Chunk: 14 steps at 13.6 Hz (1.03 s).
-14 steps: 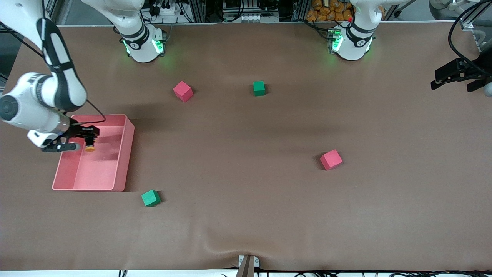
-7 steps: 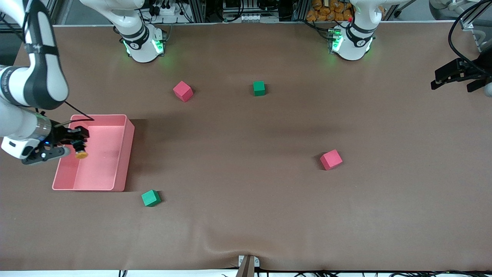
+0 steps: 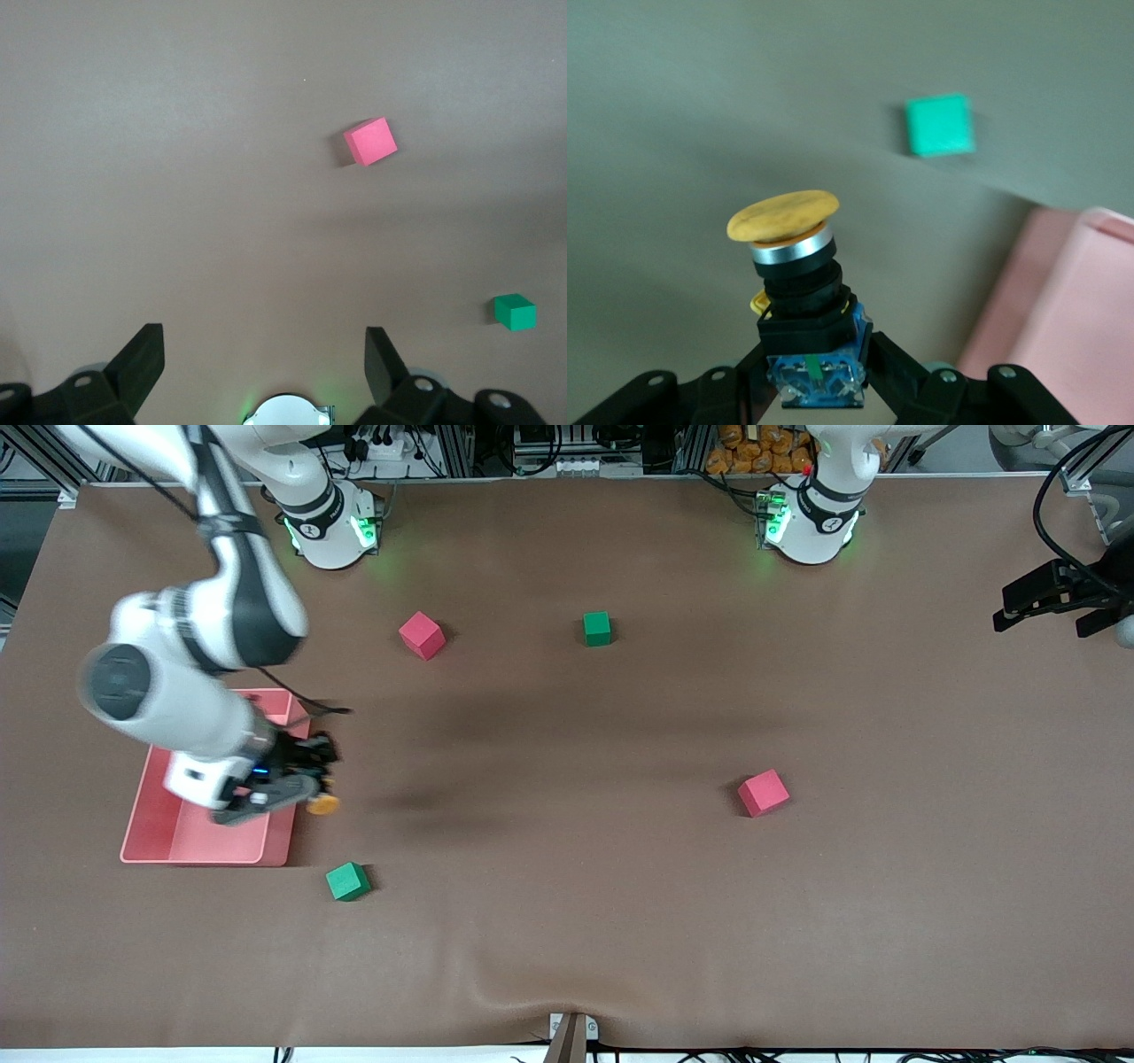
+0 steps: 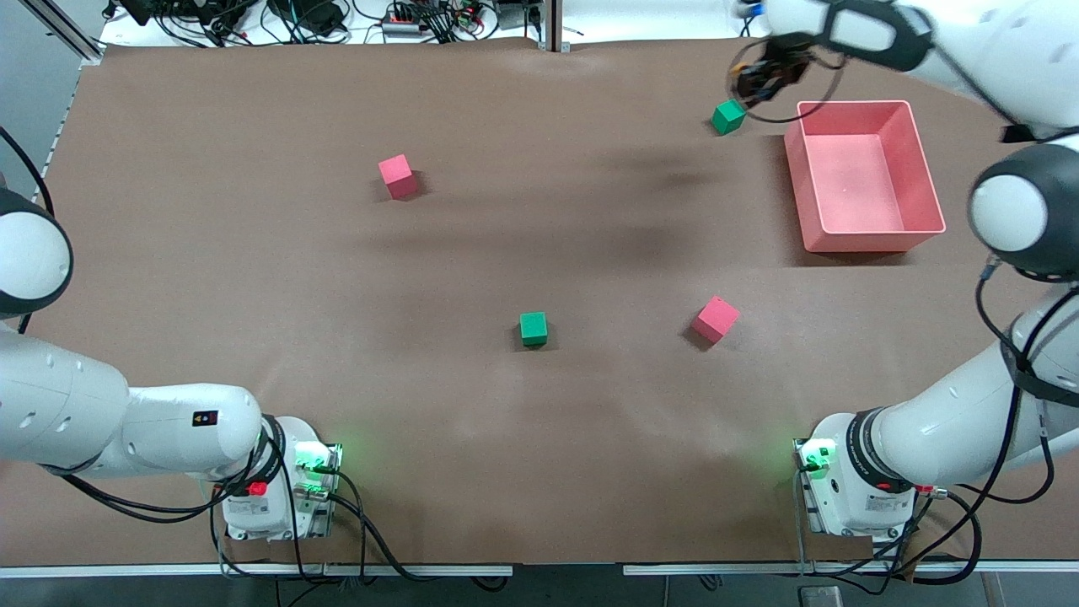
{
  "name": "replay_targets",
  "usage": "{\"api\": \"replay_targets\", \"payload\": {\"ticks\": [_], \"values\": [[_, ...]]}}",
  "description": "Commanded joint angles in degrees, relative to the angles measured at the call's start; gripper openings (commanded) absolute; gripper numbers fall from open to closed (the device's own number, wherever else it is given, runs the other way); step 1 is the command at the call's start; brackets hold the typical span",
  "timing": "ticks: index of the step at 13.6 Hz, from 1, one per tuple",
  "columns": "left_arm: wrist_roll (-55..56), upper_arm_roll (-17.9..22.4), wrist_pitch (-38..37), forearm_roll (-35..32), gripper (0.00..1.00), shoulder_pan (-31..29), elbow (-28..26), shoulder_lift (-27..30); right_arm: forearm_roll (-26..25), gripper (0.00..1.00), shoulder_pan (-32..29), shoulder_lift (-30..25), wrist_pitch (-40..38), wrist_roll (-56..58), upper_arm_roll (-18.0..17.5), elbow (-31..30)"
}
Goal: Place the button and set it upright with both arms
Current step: 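Lift the button out of the tray with the right gripper, then set the button on the table and open the right gripper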
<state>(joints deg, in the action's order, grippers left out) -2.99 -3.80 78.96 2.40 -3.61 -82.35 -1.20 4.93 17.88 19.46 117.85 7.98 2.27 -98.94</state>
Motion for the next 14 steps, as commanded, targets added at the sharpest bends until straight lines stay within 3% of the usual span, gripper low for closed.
{"api": "replay_targets", "payload": {"ticks": [1, 5, 7, 14], "values": [[-0.88, -0.42, -0.74, -1.08, 1.00, -0.43, 0.44, 0.06, 1.23, 0.02, 9.07, 7.85, 2.64, -9.78, 0.89, 7.16], [-0.70, -0.42, -0.74, -1.00, 1.00, -0.43, 0.35, 0.06, 0.70, 0.02, 22.88, 20.42, 4.66, -30.08, 0.98, 19.28], [-0.79, -0.42, -0.74, -1.00, 1.00, -0.52, 0.26, 0.06, 0.79, 0.02, 27.54, 24.38, 10.88, -37.92, 0.98, 20.45], [-0.62, -0.42, -0.74, -0.64, 1.00, -0.52, 0.26, -0.82, 0.87, 0.02, 30.99, 28.53, 13.37, -47.53, 0.89, 21.07]]}}
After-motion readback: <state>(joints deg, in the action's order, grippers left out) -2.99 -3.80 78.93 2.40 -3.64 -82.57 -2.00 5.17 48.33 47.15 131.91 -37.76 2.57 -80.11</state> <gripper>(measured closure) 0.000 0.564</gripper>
